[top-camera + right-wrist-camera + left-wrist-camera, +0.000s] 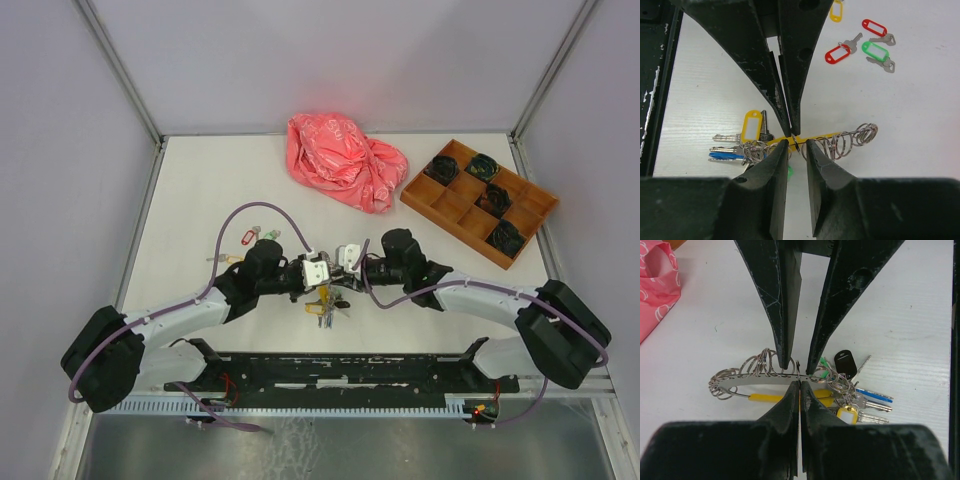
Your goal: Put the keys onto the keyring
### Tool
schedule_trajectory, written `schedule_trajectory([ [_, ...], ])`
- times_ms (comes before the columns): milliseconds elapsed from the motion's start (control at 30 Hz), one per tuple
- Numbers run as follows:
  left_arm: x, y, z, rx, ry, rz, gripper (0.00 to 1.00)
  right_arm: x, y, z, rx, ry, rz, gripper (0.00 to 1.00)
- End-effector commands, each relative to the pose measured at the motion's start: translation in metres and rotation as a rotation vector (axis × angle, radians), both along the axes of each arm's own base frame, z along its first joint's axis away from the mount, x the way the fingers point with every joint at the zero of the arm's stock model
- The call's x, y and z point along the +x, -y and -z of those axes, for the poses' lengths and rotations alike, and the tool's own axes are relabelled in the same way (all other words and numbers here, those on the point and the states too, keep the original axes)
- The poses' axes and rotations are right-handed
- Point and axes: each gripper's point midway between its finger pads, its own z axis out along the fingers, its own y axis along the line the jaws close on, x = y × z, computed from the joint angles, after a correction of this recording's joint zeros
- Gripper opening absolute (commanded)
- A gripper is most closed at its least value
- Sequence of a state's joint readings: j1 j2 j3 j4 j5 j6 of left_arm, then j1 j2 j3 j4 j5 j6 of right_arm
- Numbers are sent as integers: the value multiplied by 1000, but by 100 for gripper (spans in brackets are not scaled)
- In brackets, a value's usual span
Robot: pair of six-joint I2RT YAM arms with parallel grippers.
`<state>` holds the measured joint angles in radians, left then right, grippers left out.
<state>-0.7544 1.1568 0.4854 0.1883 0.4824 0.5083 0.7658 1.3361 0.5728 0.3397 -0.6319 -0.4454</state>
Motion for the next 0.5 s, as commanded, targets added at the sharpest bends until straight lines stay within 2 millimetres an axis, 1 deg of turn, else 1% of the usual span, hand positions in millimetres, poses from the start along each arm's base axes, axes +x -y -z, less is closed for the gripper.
schedule_trajectory([
  [0,2,14,-31,-79,44,35,3,5,-9,-14,20,45,-31,28],
  [167,1,14,-33,-82,47,40,3,8,-9,-5,-7,39,-27,25],
  [467,0,15,-34,-86,45,52,3,9,-11,-4,-9,34,-30,19],
])
